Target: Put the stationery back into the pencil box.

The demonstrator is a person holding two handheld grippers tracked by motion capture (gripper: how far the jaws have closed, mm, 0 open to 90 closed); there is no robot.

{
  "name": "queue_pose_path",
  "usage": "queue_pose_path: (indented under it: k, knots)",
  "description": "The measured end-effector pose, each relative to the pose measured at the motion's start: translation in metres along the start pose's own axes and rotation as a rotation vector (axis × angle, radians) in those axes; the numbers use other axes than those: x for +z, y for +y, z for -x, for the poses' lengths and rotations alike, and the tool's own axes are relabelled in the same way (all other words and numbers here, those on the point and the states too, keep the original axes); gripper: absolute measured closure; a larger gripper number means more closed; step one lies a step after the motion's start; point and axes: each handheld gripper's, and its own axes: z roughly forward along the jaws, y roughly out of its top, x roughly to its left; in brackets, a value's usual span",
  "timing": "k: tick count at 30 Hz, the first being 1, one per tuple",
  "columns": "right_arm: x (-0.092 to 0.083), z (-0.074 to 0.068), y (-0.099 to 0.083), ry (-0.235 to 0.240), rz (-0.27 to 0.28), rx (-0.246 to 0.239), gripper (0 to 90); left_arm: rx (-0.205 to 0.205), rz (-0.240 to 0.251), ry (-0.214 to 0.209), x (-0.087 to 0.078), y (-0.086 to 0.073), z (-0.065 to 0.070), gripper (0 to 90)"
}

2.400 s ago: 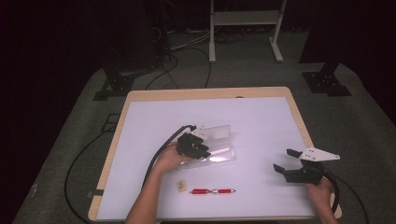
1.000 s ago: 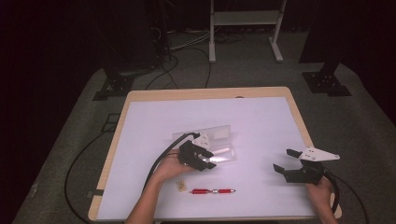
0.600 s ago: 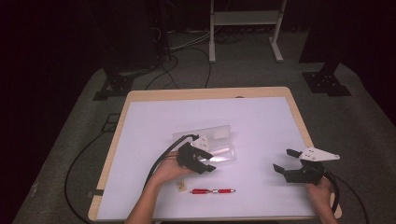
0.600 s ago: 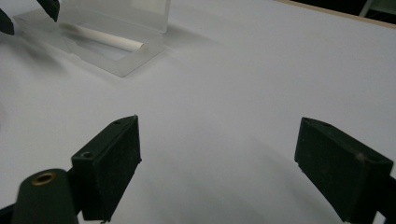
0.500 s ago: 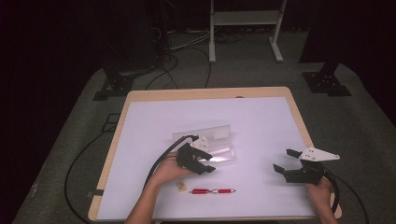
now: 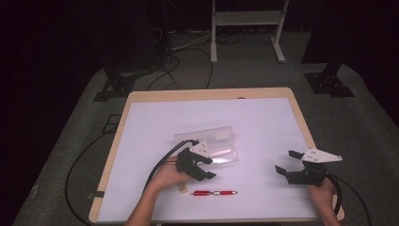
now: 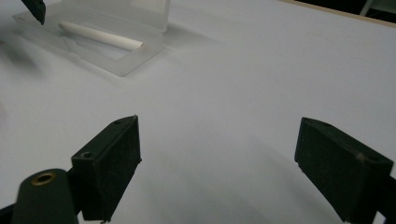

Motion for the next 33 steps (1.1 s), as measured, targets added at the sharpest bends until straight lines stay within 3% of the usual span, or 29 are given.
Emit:
queue_pose_path:
  k: [14, 33]
  knots:
    - [0.0, 0.0, 0.0, -0.001, 0.001, 0.0, 13.6, 0.043, 0.0, -0.015, -0.001, 0.001, 0.016, 42.3]
    - [0.0, 0.0, 0.0, 0.0, -0.001, 0.001, 13.6, 0.041, -0.001, -0.04, 0.004, -0.01, 0.029, 41.8]
